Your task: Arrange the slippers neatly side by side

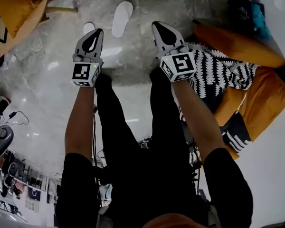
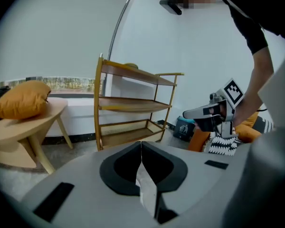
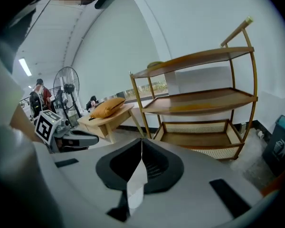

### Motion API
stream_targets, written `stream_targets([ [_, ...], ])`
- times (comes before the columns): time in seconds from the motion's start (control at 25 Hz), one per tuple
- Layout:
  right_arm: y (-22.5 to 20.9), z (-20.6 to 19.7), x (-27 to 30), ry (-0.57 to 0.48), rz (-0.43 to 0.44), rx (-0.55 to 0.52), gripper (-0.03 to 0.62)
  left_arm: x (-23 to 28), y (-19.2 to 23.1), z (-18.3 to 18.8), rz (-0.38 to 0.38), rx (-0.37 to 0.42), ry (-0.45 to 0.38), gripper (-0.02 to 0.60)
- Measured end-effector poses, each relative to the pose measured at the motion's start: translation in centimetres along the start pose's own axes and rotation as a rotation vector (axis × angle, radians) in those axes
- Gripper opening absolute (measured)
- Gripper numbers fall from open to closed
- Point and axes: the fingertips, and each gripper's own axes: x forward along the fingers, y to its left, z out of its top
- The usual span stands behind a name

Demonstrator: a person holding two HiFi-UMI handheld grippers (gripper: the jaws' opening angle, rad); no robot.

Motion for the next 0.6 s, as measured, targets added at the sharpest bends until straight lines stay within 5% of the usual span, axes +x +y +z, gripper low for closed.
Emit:
stream_targets([
  [0.4,-4.4,-9.4,4.5,0.057,-0.001,-0.011,0.032,9.1,-2.2,-11.7,-0.129,0.061,0.158,0.021],
  [0.6,-4.4,-13.6,7.6,0.079,0.038,-0.031,0.032,12.0,-1.0,-17.4,-0.144,0.118,0.223,0.084],
])
